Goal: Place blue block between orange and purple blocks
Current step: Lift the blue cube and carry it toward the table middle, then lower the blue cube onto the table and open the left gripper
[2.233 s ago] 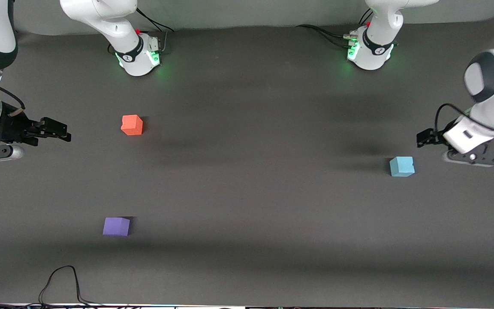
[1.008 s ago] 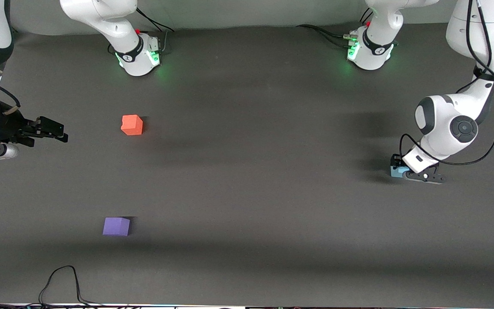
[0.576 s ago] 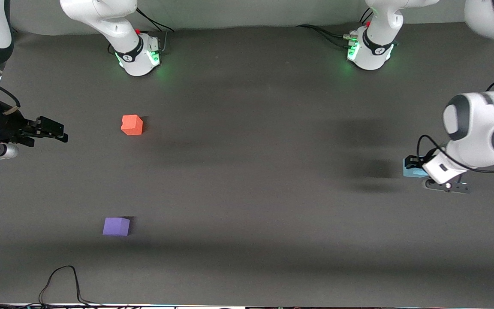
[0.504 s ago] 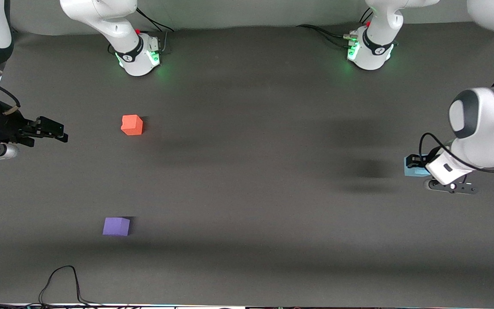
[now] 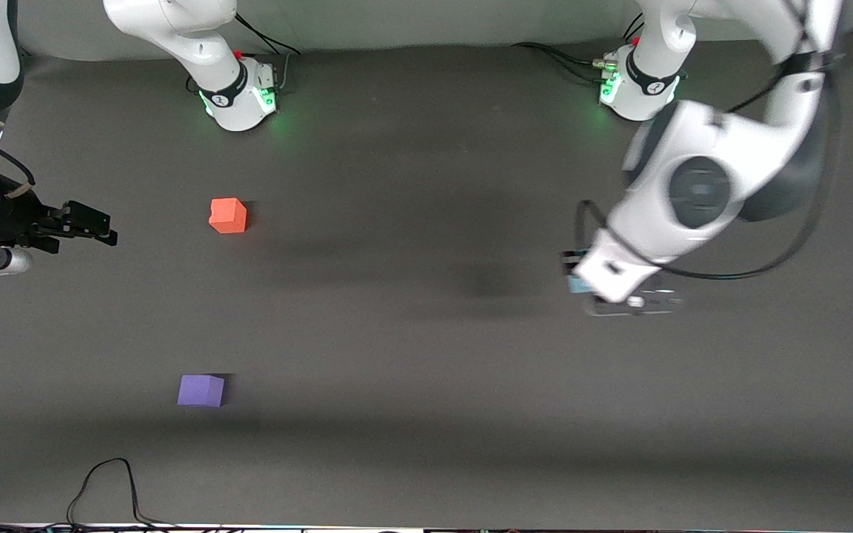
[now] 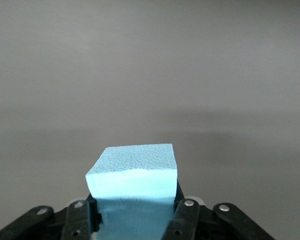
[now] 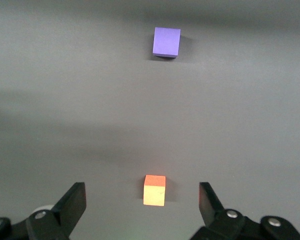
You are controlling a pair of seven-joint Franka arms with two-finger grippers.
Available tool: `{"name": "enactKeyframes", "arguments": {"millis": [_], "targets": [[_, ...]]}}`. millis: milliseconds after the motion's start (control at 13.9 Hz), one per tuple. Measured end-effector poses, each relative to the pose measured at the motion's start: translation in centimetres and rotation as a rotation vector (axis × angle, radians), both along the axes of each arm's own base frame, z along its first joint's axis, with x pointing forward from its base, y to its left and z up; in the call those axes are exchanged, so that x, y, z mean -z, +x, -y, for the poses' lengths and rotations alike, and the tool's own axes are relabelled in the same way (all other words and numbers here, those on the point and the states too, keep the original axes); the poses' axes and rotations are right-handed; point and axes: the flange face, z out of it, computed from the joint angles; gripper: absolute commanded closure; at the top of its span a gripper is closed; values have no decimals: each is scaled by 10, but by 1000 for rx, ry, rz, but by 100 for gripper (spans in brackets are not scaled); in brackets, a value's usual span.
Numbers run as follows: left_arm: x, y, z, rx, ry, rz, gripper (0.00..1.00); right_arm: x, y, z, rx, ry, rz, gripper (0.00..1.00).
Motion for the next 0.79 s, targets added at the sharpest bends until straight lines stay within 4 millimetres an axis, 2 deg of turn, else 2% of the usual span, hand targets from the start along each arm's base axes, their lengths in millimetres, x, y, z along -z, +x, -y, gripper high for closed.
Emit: {"name": "enactKeyframes", "arguments": {"millis": [216,432,576,792], "targets": [[31,-9,111,-71,-37,53,50,1,0,0,0,0,-2,0],[96,-41,210,-85,-29,127,50,3,1,0,0,0,-6,0],[149,-74,255,-51,-16,146,49,5,1,0,0,-1,-10,0],[223,-114,292,9,7,162,47,11,3,-2,-3,-1,-20,0]]}}
